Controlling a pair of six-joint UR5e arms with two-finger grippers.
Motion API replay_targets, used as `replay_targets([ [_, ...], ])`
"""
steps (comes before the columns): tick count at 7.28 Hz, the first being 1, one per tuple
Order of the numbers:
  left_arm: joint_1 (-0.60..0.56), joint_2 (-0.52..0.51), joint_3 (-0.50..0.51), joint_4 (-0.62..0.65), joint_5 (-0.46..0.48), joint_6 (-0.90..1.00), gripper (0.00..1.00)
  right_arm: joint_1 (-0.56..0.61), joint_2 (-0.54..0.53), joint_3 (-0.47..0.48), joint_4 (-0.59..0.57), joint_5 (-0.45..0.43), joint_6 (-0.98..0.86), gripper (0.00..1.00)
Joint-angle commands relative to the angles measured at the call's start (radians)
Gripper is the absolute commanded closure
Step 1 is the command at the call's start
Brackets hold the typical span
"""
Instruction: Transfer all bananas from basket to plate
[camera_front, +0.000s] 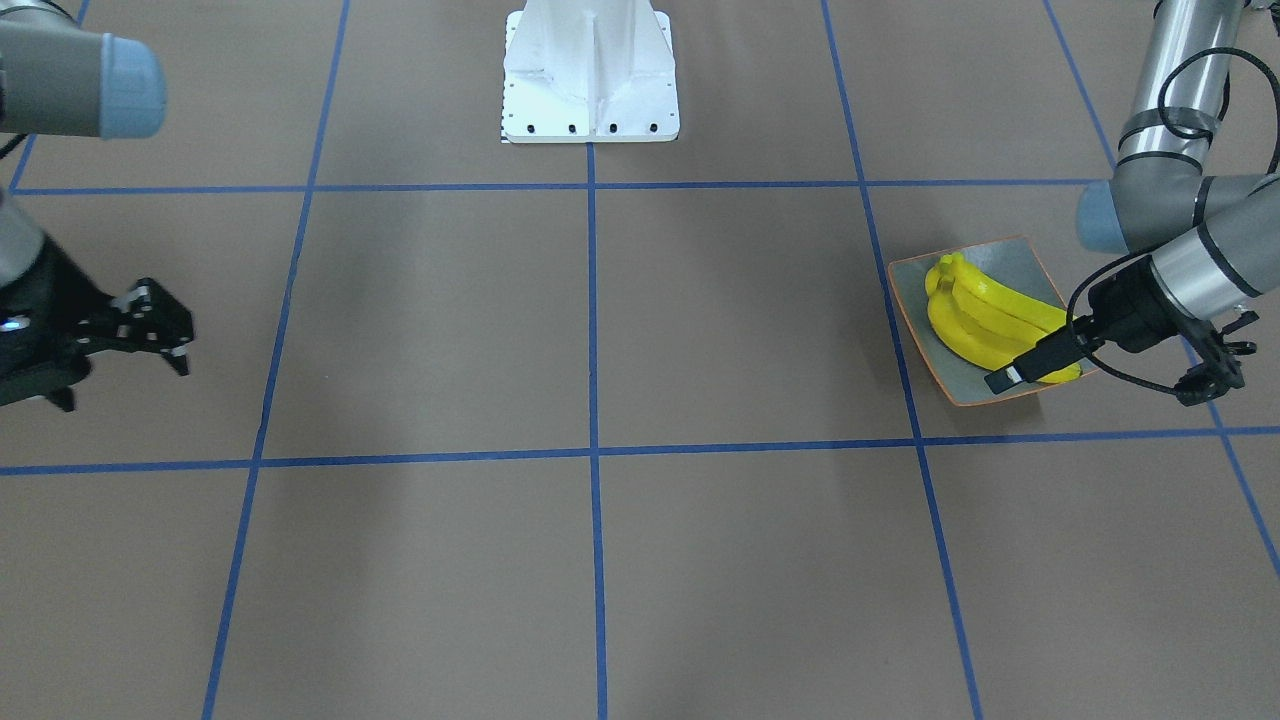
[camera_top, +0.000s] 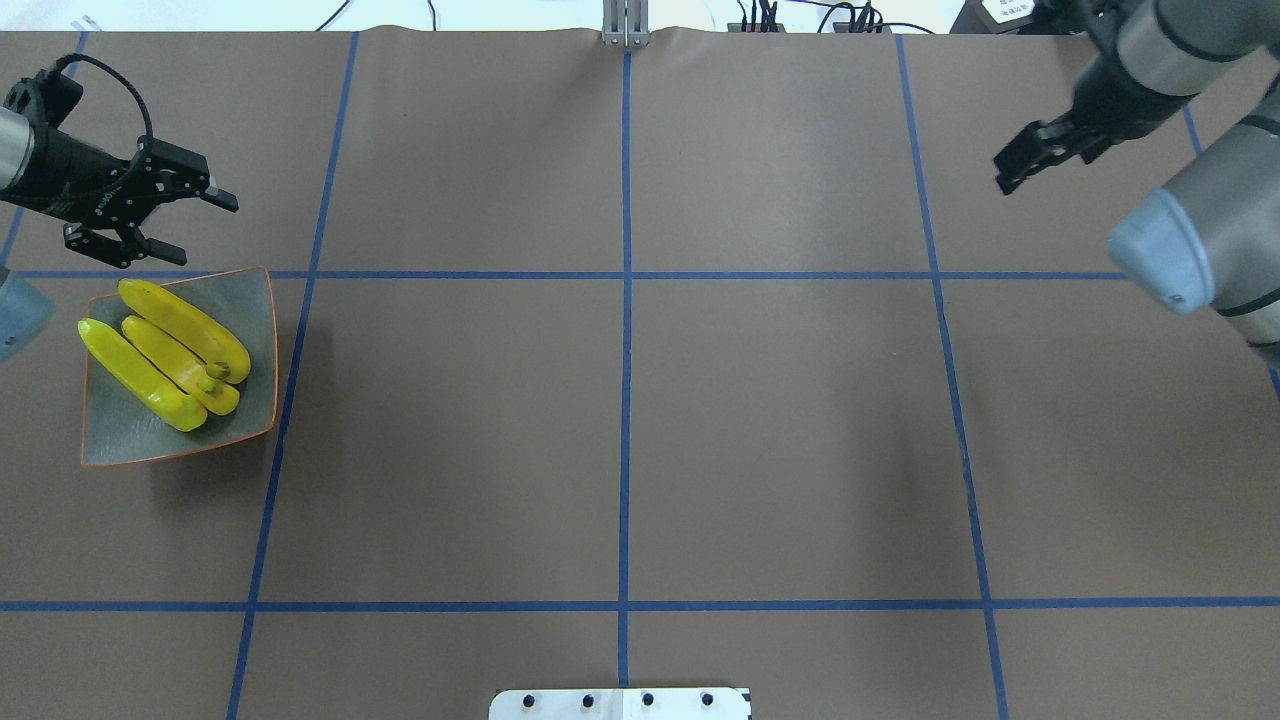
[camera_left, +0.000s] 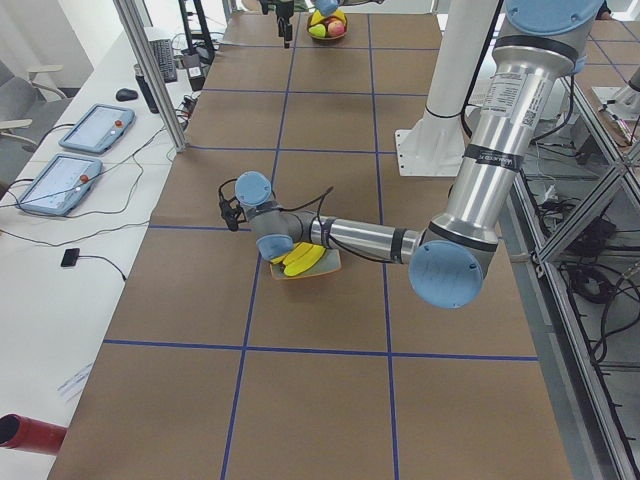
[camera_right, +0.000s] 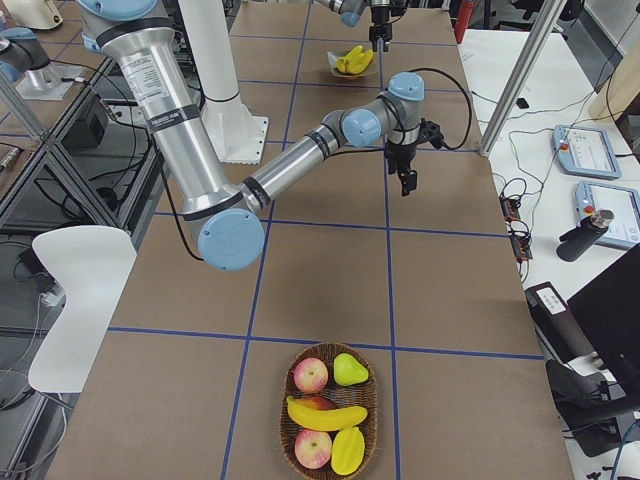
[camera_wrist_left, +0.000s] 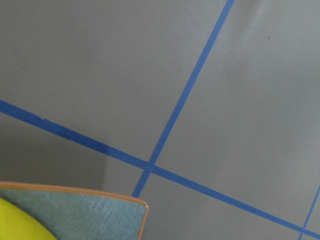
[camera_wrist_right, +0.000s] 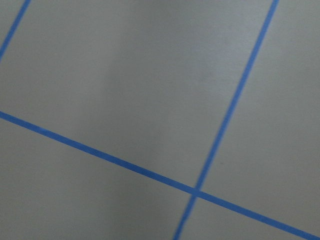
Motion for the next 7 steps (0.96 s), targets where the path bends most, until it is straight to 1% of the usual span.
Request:
replay_targets([
  [1, 0.000, -0.018, -0.002, 0.013, 0.008, -0.001, 0.00, 0.202, -0.095, -0.066, -0.166, -0.013, -0.246, 0.01],
  [2, 0.000, -0.022, -0.003, 0.013, 0.009, -0.001, 0.00, 0.276, -0.109, -0.166, -0.160, -0.015, -0.288, 0.01],
  [3, 0.001, -0.030, -0.006, 0.013, 0.012, -0.016, 0.00, 0.339, -0.115, -0.256, -0.159, -0.010, -0.378, 0.01],
  [4, 0.001, -0.036, -0.015, 0.013, 0.012, -0.032, 0.00, 0.380, -0.158, -0.294, -0.153, -0.003, -0.440, 0.01],
  [5, 0.003, -0.036, -0.022, 0.013, 0.014, -0.032, 0.00, 0.400, -0.226, -0.288, -0.142, -0.003, -0.445, 0.01],
  [6, 0.003, -0.036, -0.025, 0.013, 0.032, -0.033, 0.00, 0.404, -0.314, -0.297, -0.084, 0.003, -0.445, 0.01],
  [7, 0.011, -0.035, -0.023, 0.013, 0.045, -0.033, 0.00, 0.407, -0.406, -0.296, 0.020, 0.040, -0.435, 0.01],
])
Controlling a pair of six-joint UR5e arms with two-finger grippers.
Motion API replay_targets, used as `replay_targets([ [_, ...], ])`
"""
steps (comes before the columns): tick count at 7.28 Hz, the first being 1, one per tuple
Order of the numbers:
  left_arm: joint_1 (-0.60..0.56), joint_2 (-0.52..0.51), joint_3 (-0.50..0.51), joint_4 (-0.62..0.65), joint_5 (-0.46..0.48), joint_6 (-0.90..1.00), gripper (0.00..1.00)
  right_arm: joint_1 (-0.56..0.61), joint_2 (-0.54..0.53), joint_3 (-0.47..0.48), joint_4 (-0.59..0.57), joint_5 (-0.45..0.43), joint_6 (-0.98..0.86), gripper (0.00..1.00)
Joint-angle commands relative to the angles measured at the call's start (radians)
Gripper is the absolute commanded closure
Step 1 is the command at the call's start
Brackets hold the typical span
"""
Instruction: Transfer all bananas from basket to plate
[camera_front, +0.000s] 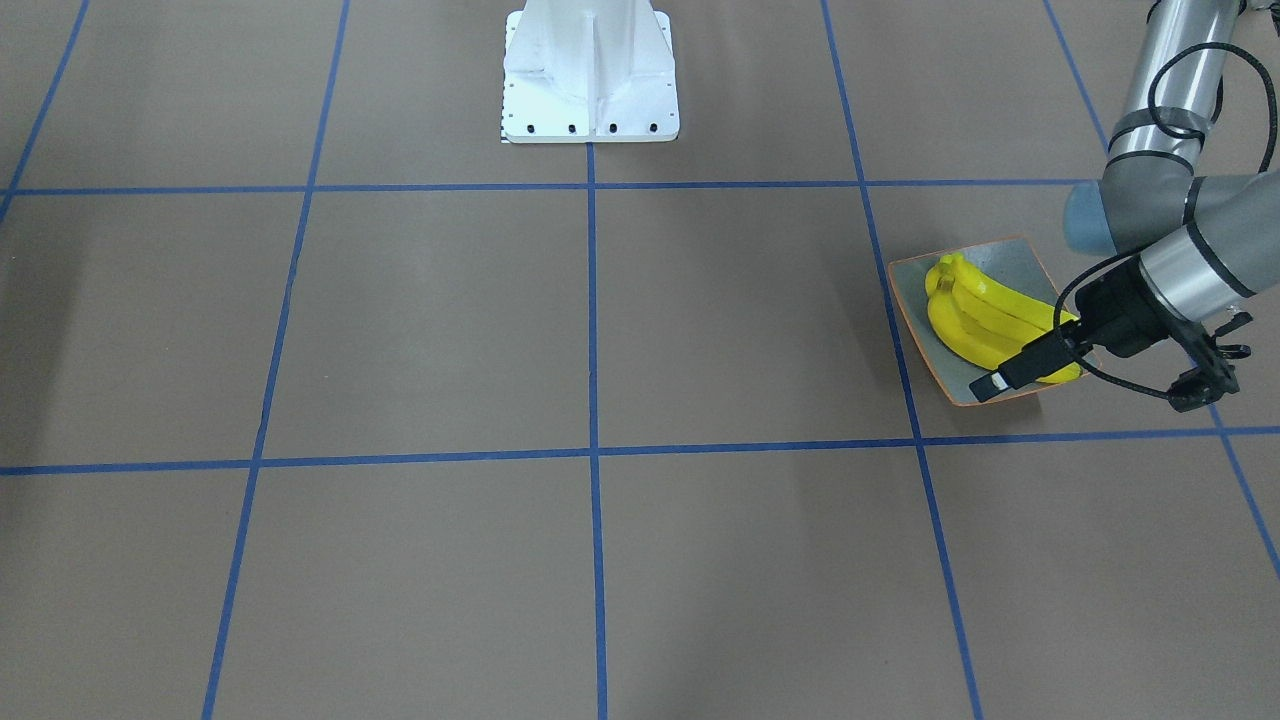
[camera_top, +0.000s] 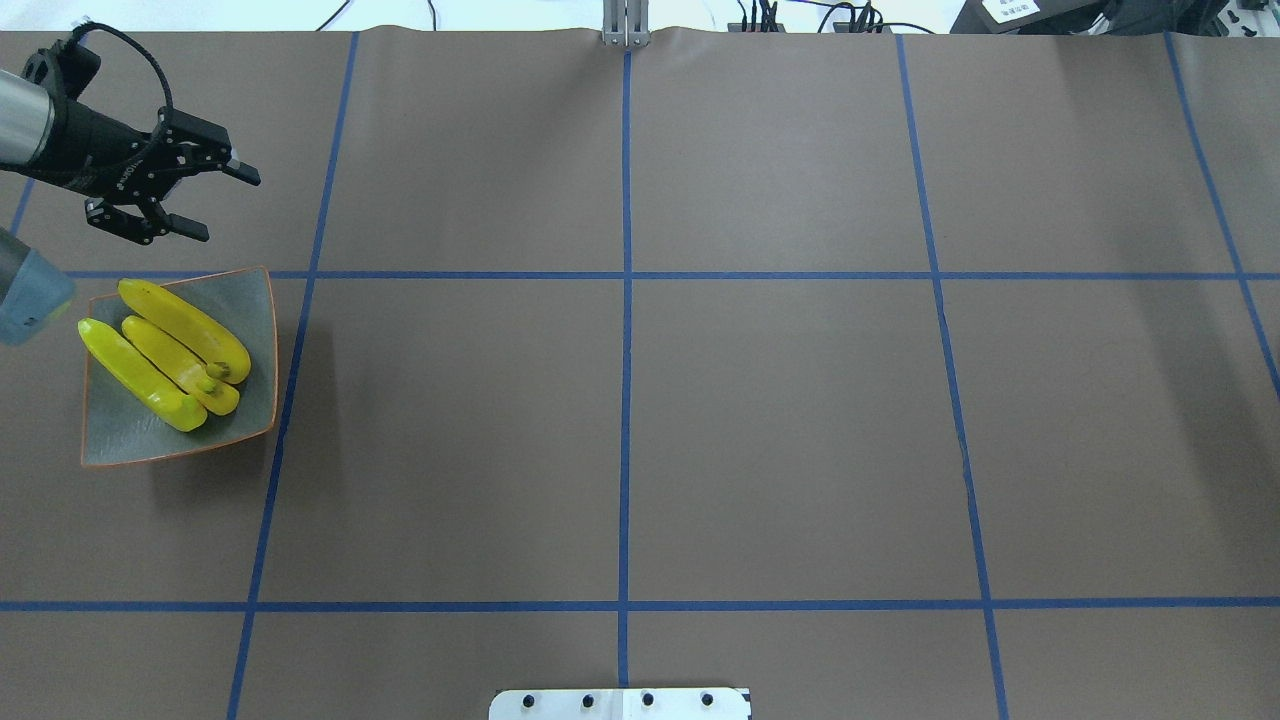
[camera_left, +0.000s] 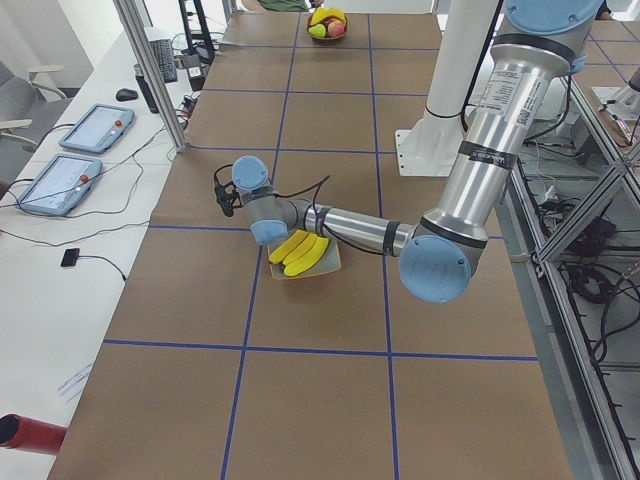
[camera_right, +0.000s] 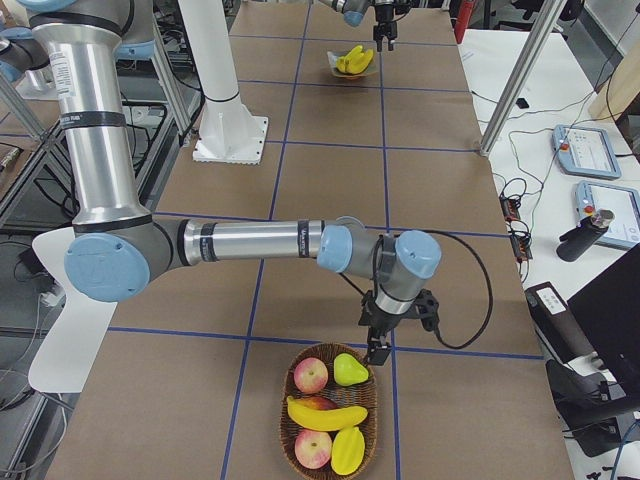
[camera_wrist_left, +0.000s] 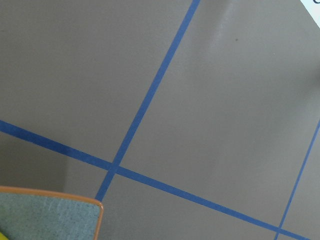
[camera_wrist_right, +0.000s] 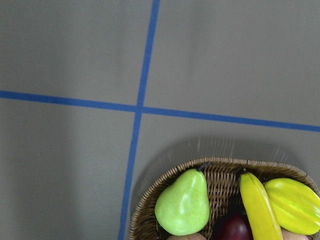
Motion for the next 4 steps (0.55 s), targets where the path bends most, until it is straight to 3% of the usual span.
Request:
replay_targets([
  [1, 0.006, -0.001, -0.002, 0.000, 0.016, -0.001, 0.00, 0.022, -0.162, -0.007, 0.138, 0.055, 0.017, 0.01],
  [3, 0.007, -0.002, -0.004, 0.000, 0.016, 0.000, 0.00, 0.094, -0.205, -0.007, 0.165, 0.046, 0.011, 0.01],
  [4, 0.007, -0.002, -0.007, 0.000, 0.017, 0.000, 0.00, 0.136, -0.228, -0.013, 0.235, 0.022, 0.016, 0.01],
])
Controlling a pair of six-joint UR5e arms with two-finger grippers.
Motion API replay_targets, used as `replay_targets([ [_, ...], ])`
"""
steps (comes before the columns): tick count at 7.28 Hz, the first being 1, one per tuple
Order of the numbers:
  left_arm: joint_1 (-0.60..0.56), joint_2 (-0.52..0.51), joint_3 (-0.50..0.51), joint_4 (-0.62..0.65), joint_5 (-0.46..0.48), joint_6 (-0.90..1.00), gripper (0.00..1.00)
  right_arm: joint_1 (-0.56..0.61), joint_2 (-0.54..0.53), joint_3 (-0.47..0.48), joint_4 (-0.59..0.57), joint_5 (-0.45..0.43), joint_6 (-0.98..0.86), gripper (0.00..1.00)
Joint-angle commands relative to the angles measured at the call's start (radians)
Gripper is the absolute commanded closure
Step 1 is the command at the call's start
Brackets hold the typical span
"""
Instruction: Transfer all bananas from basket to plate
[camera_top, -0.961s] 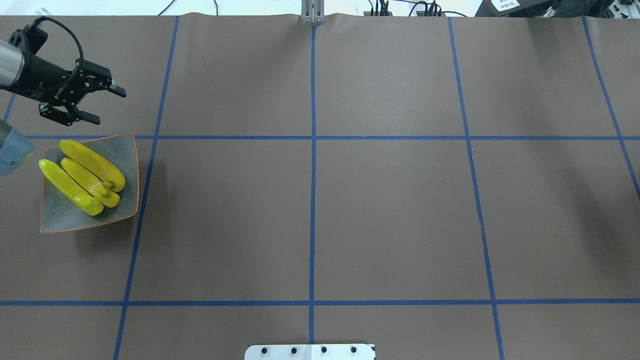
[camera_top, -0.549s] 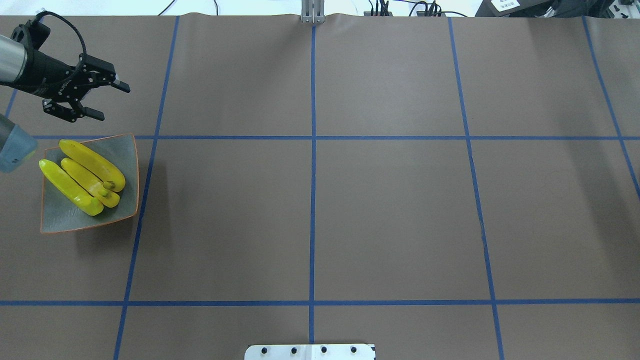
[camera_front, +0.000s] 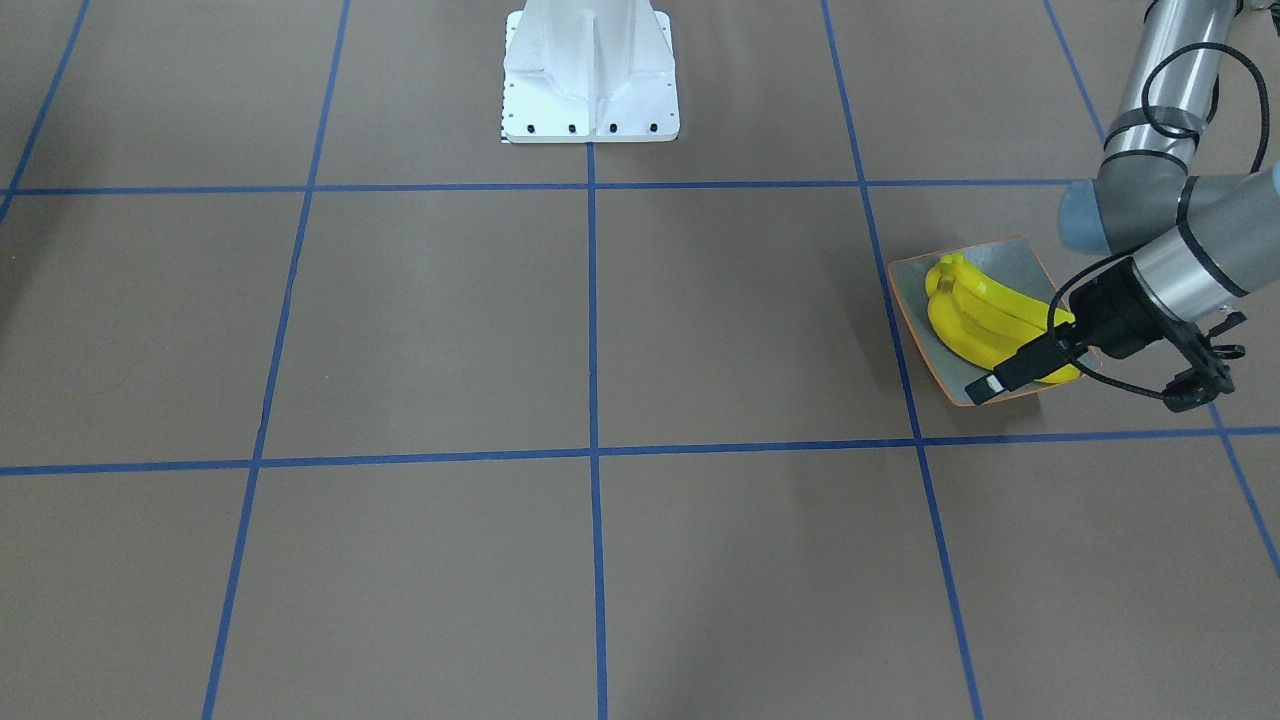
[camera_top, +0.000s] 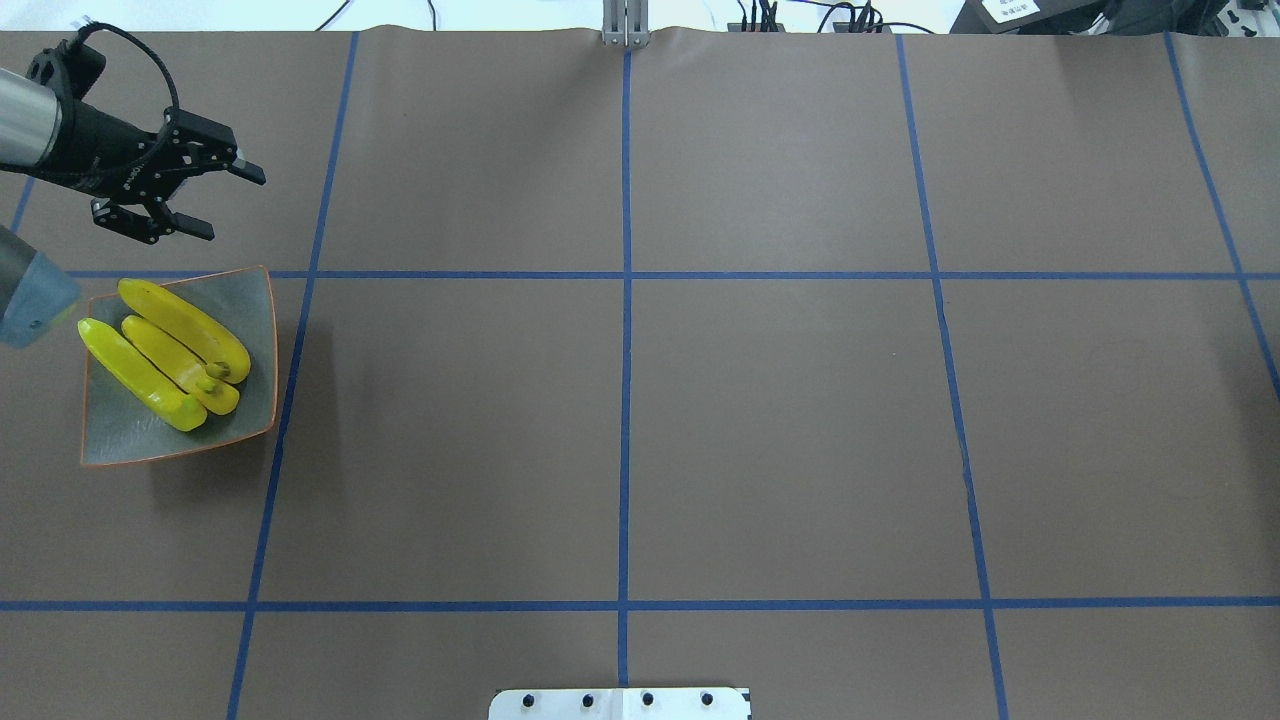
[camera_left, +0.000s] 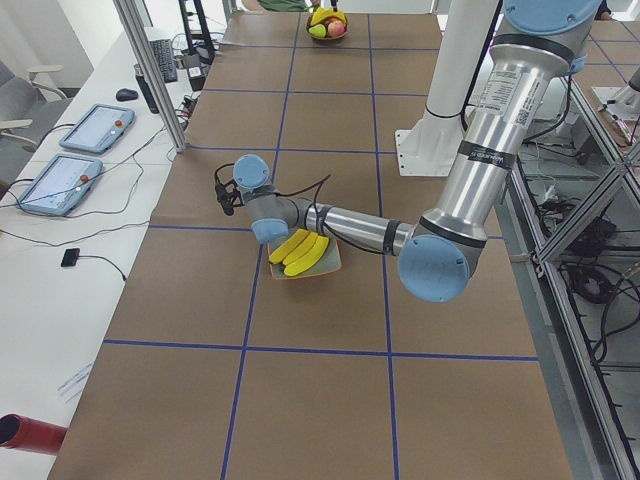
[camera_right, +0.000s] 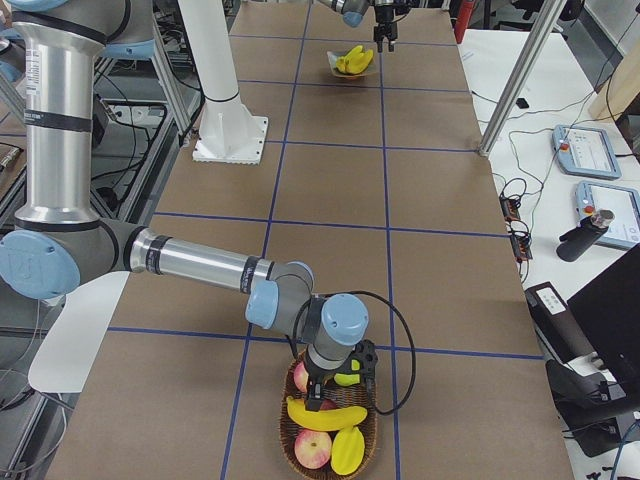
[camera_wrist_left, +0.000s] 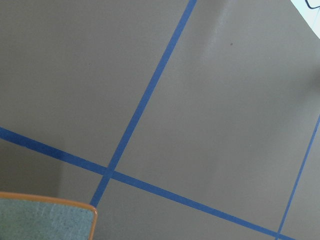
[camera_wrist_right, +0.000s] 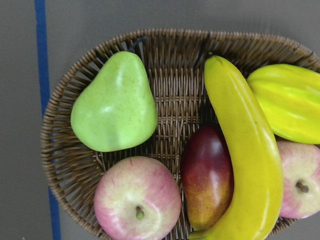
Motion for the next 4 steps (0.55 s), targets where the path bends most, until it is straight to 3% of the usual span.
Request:
replay_targets([
  [1, 0.002, -0.002, -0.001, 0.000, 0.003, 0.000, 0.00, 0.058, -0.028, -0.093, 0.186, -0.052, 0.013, 0.01],
  [2, 0.017, -0.002, -0.004, 0.000, 0.035, -0.001, 0.00, 0.057, -0.020, -0.185, 0.349, -0.054, 0.083, 0.01],
  [4, 0.030, 0.004, -0.004, -0.002, 0.041, 0.000, 0.00, 0.058, -0.023, -0.181, 0.405, -0.046, 0.154, 0.01],
])
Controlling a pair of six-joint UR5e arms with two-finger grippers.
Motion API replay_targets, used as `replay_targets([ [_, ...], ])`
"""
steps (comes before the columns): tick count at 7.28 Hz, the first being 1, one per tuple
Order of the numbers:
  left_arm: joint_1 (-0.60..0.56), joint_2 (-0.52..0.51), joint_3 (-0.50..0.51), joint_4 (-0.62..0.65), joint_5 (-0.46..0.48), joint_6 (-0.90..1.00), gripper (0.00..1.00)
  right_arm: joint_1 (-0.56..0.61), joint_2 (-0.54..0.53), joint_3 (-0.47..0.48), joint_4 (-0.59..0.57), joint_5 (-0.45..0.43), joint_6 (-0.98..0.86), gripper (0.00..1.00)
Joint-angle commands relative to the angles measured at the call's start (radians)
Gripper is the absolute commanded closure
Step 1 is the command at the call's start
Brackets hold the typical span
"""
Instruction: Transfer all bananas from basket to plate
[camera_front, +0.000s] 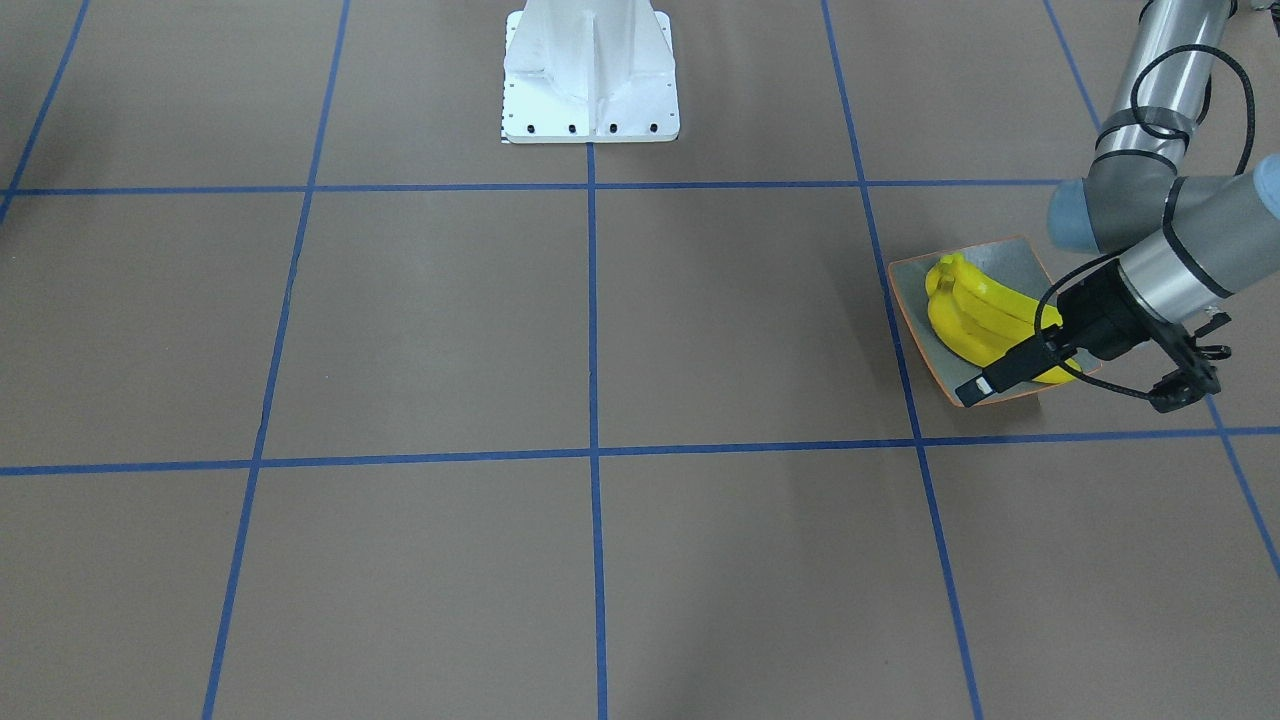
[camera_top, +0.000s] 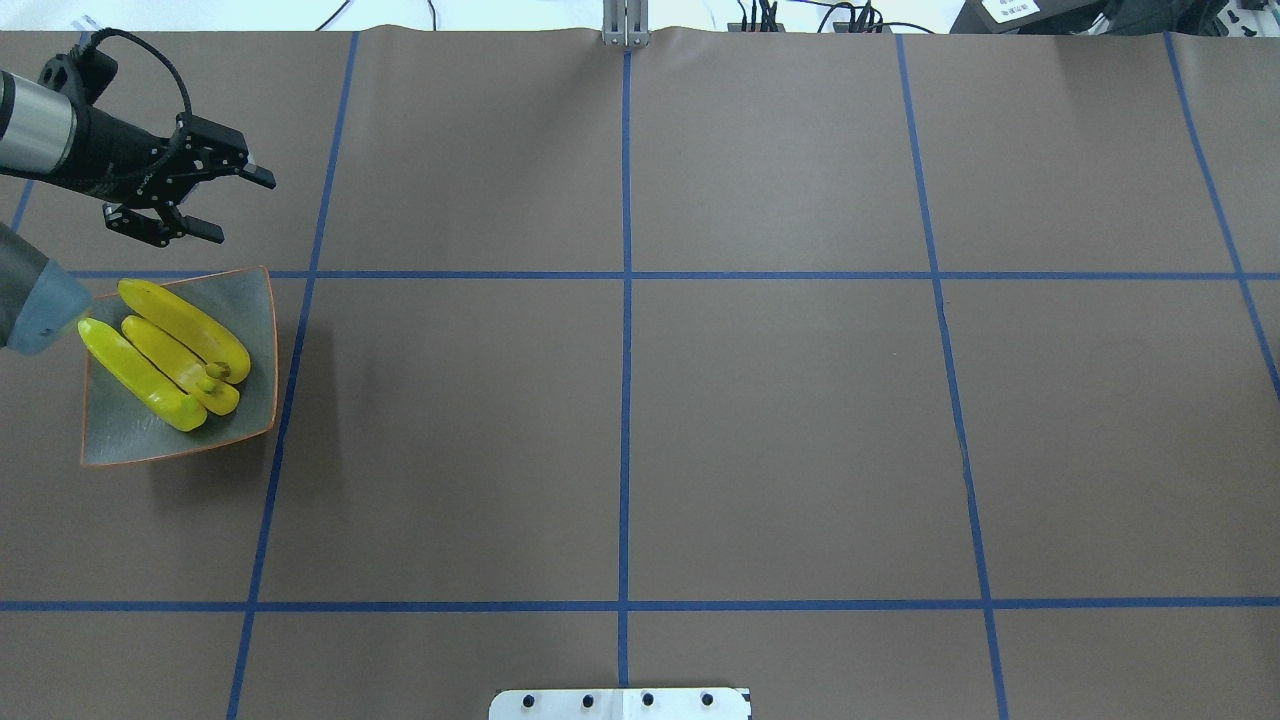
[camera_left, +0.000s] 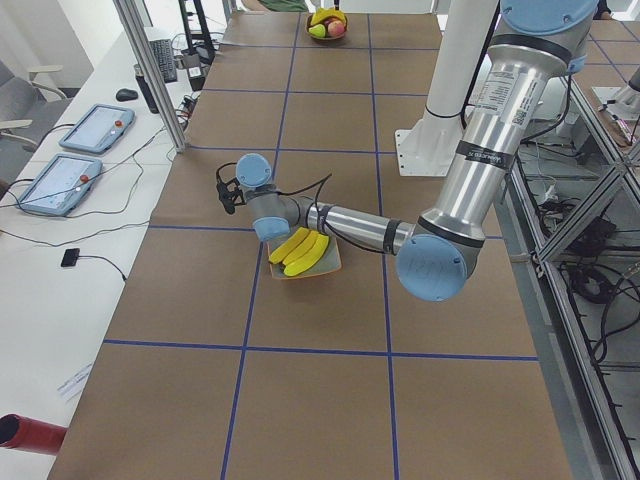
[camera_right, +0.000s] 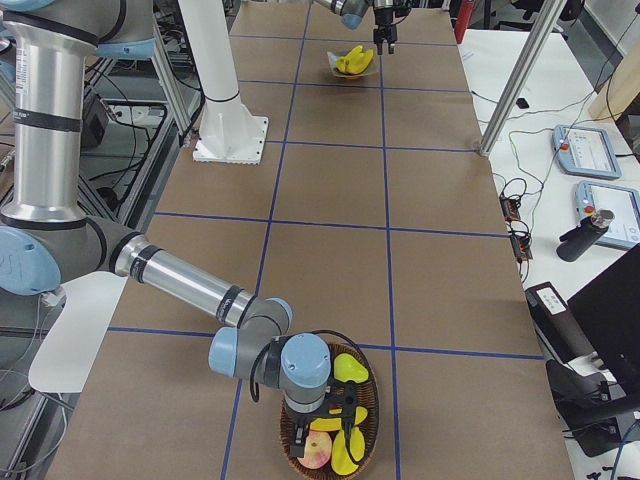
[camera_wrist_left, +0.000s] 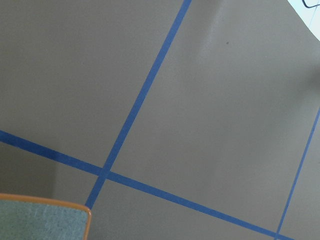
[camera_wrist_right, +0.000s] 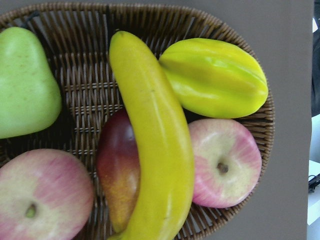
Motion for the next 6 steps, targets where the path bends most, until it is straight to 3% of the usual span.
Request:
replay_targets([
  [1, 0.006, 0.008, -0.001, -0.001, 0.006, 0.003, 0.00, 0.002, 0.000, -0.006, 0.040, 0.017, 0.037, 0.01],
  [6, 0.006, 0.010, 0.001, -0.001, 0.006, 0.006, 0.00, -0.001, -0.007, -0.035, 0.042, 0.065, 0.039, 0.01],
])
